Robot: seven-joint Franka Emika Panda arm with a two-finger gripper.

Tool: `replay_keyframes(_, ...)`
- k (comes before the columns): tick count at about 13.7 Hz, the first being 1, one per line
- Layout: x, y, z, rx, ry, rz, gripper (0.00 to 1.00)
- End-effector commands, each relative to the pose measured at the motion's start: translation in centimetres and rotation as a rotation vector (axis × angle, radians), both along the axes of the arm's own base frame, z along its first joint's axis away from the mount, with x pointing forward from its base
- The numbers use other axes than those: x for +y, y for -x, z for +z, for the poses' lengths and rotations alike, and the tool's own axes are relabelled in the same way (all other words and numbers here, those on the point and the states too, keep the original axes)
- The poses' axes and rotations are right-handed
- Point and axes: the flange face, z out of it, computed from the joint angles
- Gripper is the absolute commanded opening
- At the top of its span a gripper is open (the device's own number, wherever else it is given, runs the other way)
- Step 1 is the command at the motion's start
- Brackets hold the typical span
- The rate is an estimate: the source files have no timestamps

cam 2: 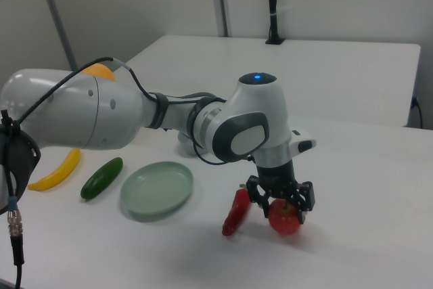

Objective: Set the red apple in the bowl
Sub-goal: 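Close the gripper on the red apple and lift it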

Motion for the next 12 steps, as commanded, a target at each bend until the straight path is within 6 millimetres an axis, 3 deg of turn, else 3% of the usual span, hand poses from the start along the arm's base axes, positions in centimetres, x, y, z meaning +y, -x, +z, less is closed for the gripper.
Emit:
replay_keyframes(1,0.3,0.5,0.3,-0.002,0.009,0.032,0.02)
replay_keyframes(3,0.2,0.5,1.4,-0.015,0.009,0.017,0.02)
replay_keyframes(7,1.0,1.0,6.0,-0.042,-0.007,0.021,0.02)
replay_keyframes(9,2.2,1.0,8.6,-0.072,-0.010,0.032,0.02)
replay_keyframes(12,5.8,1.4,13.0,-0.051,-0.049,0.066,0.03)
